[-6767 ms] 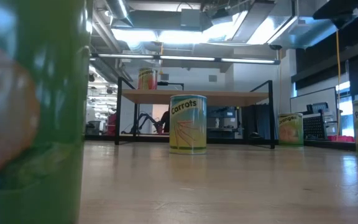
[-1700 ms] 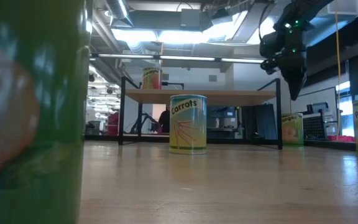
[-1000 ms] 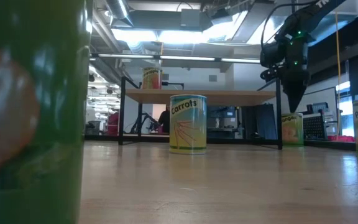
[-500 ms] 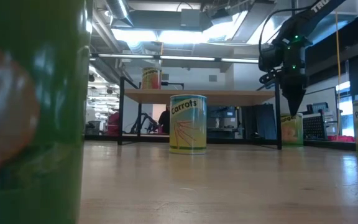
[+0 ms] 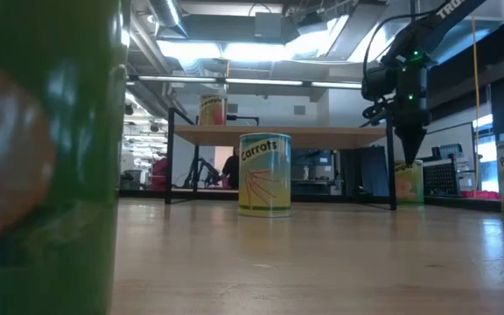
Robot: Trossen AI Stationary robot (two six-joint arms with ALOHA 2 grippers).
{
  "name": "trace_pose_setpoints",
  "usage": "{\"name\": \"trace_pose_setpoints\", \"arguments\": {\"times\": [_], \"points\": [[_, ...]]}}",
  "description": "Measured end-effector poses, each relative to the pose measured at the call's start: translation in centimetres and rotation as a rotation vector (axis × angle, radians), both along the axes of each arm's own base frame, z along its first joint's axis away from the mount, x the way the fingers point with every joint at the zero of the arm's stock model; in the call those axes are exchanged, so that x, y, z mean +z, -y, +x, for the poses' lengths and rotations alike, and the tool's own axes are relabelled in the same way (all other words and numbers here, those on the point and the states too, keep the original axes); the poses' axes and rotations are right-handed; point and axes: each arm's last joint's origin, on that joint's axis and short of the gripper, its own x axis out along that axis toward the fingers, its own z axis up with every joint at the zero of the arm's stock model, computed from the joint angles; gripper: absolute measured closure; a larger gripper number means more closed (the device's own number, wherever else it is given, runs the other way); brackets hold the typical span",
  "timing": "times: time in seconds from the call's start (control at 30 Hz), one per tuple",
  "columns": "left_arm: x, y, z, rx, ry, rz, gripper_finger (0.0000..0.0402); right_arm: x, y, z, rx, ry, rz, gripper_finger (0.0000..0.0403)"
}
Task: Pick and place cans onto a shelf
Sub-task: Put the top canned oranges on the shelf
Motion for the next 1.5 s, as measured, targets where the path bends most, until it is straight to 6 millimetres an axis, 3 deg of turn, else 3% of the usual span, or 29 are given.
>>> {"name": "trace_pose_setpoints", "arguments": {"times": [0.3, 0.7, 1.23, 1.5], "points": [[0.0, 0.0, 0.0, 0.0, 0.0, 0.001, 0.0401, 0.5, 0.2, 0.1, 0.001, 0.004, -0.013, 0.04], [0.0, 0.0, 0.0, -0.003, 0.0, 0.003, 0.0401, 3.9, -1.0, -1.0, -0.015, -0.035, -0.07, 0.0402], [0.0, 0.0, 0.0, -0.004, -0.001, 0.003, 0.0401, 12.7, -5.4, -2.9, -0.088, 0.039, -0.232, 0.0403], [0.0, 0.1, 0.0, -0.03, -0.004, 0.002, 0.0401, 16.9, -7.6, -1.6, -0.048, 0.119, -0.291, 0.0403]]}}
